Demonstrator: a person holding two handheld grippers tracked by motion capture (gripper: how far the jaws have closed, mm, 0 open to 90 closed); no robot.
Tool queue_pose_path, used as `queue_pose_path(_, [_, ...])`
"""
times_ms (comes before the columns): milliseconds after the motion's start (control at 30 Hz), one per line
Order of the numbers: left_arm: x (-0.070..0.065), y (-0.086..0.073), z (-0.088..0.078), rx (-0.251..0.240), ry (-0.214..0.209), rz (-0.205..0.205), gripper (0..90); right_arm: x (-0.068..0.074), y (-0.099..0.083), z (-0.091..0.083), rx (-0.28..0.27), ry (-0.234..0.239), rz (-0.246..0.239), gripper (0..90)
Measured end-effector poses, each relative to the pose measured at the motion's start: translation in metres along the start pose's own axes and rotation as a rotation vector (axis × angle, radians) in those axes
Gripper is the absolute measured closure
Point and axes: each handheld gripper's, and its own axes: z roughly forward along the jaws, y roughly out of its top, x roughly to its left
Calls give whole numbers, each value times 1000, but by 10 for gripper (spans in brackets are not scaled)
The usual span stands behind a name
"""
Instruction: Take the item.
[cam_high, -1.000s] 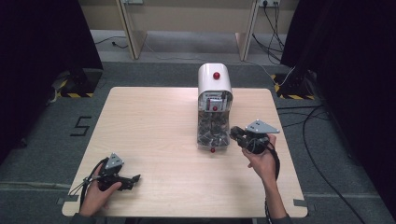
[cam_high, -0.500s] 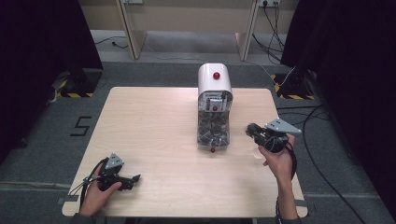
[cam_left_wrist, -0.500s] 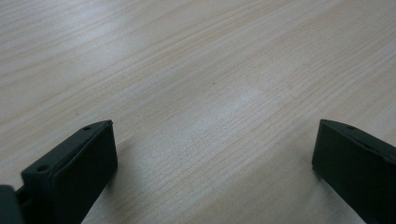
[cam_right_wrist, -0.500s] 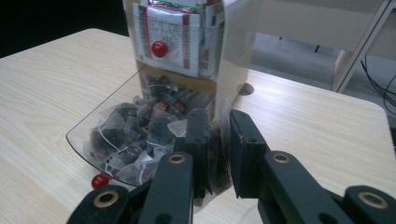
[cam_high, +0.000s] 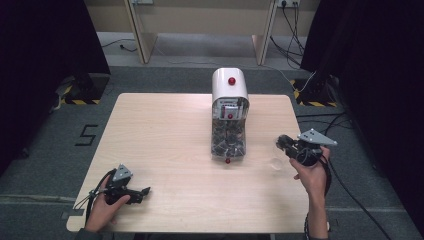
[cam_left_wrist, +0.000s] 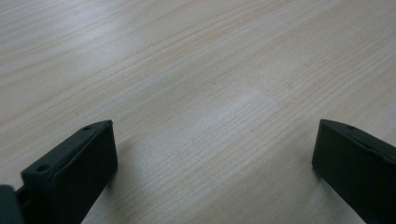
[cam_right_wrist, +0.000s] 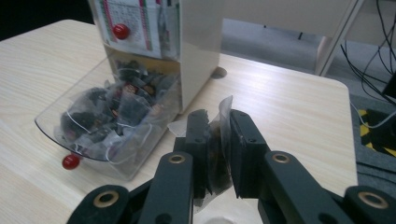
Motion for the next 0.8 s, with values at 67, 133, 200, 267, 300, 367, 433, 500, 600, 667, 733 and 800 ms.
queue_pose_path(67, [0, 0, 0, 0, 0, 0, 0, -4, -2, -2, 7, -10, -1, 796])
queue_pose_path(133, [0, 0, 0, 0, 0, 0, 0, -8, -4, -3, 17, -14, 2, 796])
queue_pose_path(200, [0, 0, 0, 0, 0, 0, 0, -10, -6, -3, 25, -22, 6, 796])
queue_pose_path(267, [0, 0, 0, 0, 0, 0, 0, -12, -8, -2, 39, -22, 5, 795])
queue_pose_path(300, [0, 0, 0, 0, 0, 0, 0, -13, -8, -2, 44, -24, 5, 795])
queue_pose_path(367, [0, 0, 0, 0, 0, 0, 0, -14, -10, 0, 52, -27, 3, 795])
queue_pose_path(433, [0, 0, 0, 0, 0, 0, 0, -15, -11, 2, 64, -31, -5, 795])
queue_pose_path(500, [0, 0, 0, -1, -1, 0, 0, -15, -13, 5, 78, -23, -10, 794])
queue_pose_path(600, [0, 0, 0, 0, 0, 0, 0, -16, -15, 9, 99, -25, -15, 791])
queue_pose_path(667, [0, 0, 0, -1, -1, 0, 0, -16, -17, 11, 108, -22, -11, 788])
queue_pose_path(733, [0, 0, 0, 0, 0, 0, 0, -16, -17, 11, 116, -19, -13, 785])
queue_pose_path(800, [0, 0, 0, 0, 0, 0, 0, -17, -18, 11, 122, -14, -16, 783])
